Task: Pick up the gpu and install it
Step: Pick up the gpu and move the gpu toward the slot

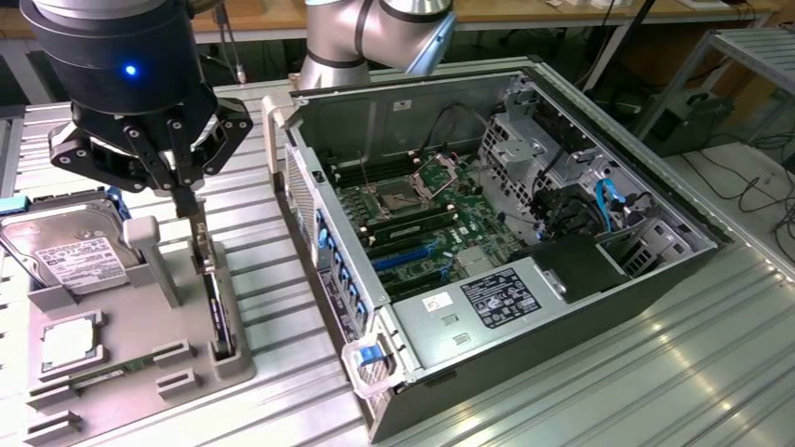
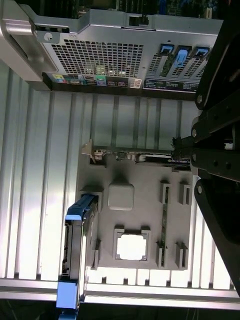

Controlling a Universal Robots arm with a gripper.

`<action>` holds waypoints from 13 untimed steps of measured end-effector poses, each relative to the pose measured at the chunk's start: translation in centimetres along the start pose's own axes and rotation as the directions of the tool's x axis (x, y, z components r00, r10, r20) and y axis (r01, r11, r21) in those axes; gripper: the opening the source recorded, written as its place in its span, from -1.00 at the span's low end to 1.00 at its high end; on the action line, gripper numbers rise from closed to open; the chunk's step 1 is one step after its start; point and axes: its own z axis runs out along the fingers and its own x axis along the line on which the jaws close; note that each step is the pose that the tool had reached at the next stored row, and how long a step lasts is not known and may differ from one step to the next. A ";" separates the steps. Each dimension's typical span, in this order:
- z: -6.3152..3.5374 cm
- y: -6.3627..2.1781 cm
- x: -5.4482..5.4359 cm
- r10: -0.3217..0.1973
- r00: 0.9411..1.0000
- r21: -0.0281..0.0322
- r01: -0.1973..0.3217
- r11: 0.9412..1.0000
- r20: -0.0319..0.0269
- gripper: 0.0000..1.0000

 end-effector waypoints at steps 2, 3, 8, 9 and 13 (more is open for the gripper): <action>0.00 0.00 0.0 0.000 1.000 0.000 0.000 1.000 0.000 -0.79; 0.00 0.00 0.0 0.000 1.000 0.000 0.000 1.000 0.000 -0.79; 0.00 0.00 0.0 0.000 1.000 0.000 0.000 1.000 0.000 -0.66; 0.00 0.00 0.0 0.000 1.000 0.000 0.000 1.000 0.000 -0.66; 0.00 0.00 0.0 0.000 1.000 0.000 0.000 1.000 0.000 -0.17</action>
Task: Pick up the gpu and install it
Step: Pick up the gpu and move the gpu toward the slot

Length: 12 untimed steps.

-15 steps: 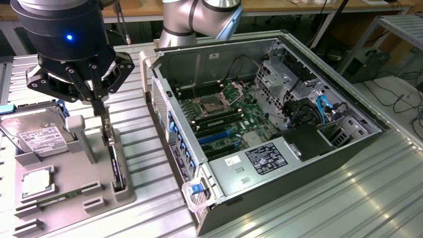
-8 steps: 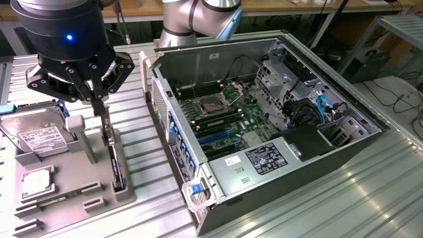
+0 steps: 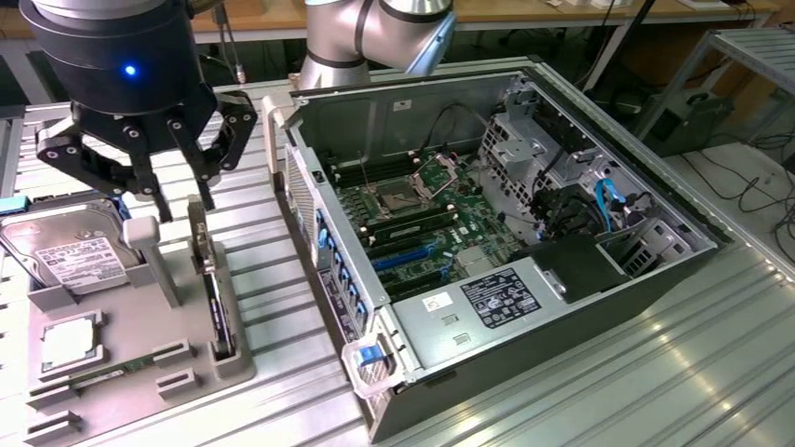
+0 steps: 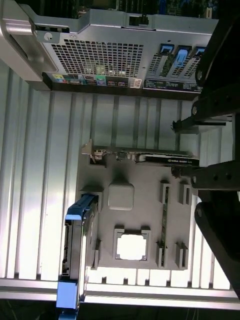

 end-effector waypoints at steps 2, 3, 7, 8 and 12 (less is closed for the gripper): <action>0.00 0.00 0.0 0.000 1.000 0.000 0.000 1.000 0.000 -0.04; 0.00 0.00 0.0 0.000 1.000 0.000 0.000 1.000 0.000 0.07; 0.10 0.00 0.0 0.015 1.000 0.000 -0.015 1.000 0.001 0.20; 0.17 0.02 0.0 0.022 1.000 0.001 -0.022 1.000 0.001 0.20; 0.51 0.03 0.0 0.026 1.000 0.000 -0.026 1.000 0.001 0.20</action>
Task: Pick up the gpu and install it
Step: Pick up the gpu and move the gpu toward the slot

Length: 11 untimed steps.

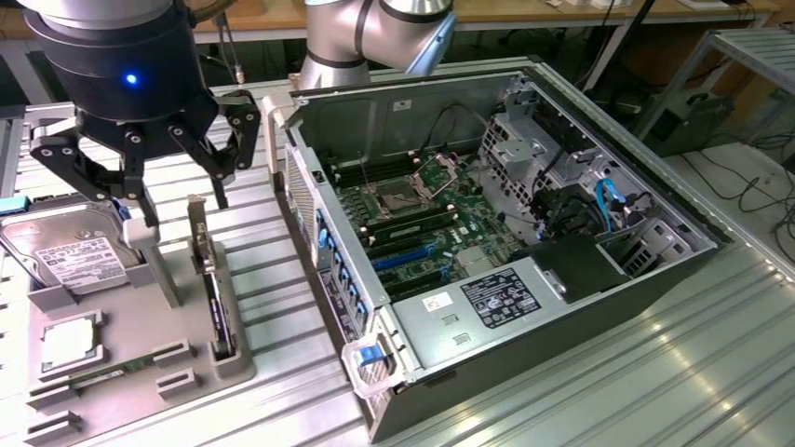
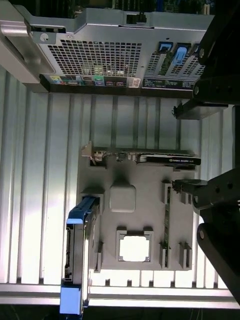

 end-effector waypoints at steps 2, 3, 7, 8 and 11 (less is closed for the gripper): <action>0.02 0.00 0.0 0.000 1.000 0.001 0.000 1.000 0.000 0.20; 0.04 0.00 0.0 0.000 1.000 0.001 0.000 1.000 0.000 0.20; 0.33 -0.01 0.0 0.000 1.000 0.001 0.000 1.000 0.000 0.20; 0.41 -0.02 0.0 0.000 1.000 0.001 0.000 1.000 0.000 0.20; 0.61 -0.03 0.0 0.000 1.000 0.001 0.000 1.000 0.000 0.20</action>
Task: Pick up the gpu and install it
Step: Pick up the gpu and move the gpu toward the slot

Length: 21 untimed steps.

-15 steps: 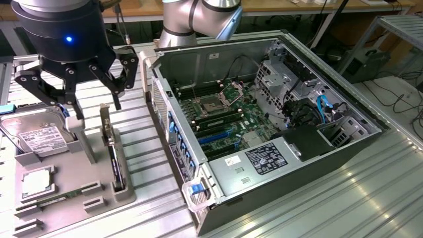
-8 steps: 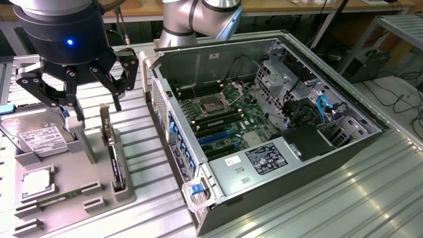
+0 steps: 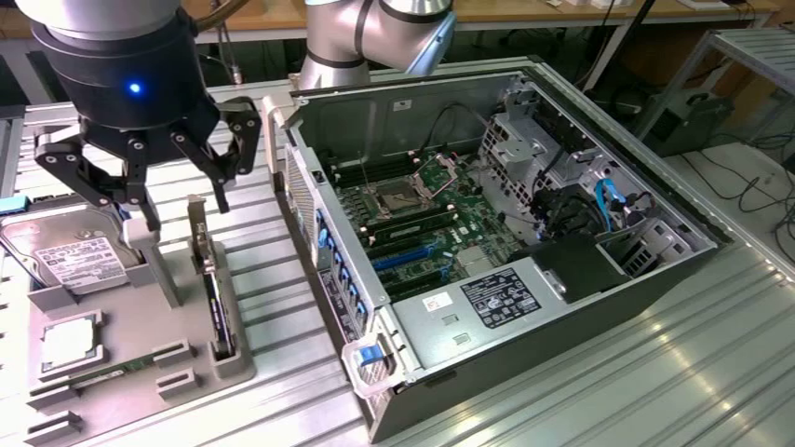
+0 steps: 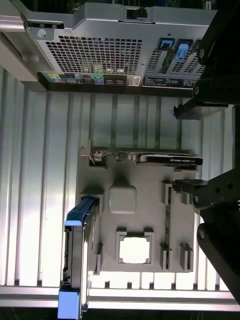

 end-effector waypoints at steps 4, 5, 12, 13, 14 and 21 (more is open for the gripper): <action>0.26 -0.01 0.0 0.000 1.000 0.000 0.000 1.000 0.000 0.20; 0.33 -0.02 0.0 0.000 1.000 0.000 0.000 1.000 0.000 0.20; 0.72 -0.03 0.0 0.000 1.000 0.000 0.000 1.000 0.000 0.20; 0.77 -0.04 0.0 0.000 1.000 0.000 0.000 1.000 0.000 0.20; 0.80 -0.04 0.0 0.000 1.000 0.000 0.000 1.000 0.000 0.20; 1.13 -0.05 0.0 0.000 1.000 0.000 0.000 1.000 0.000 0.20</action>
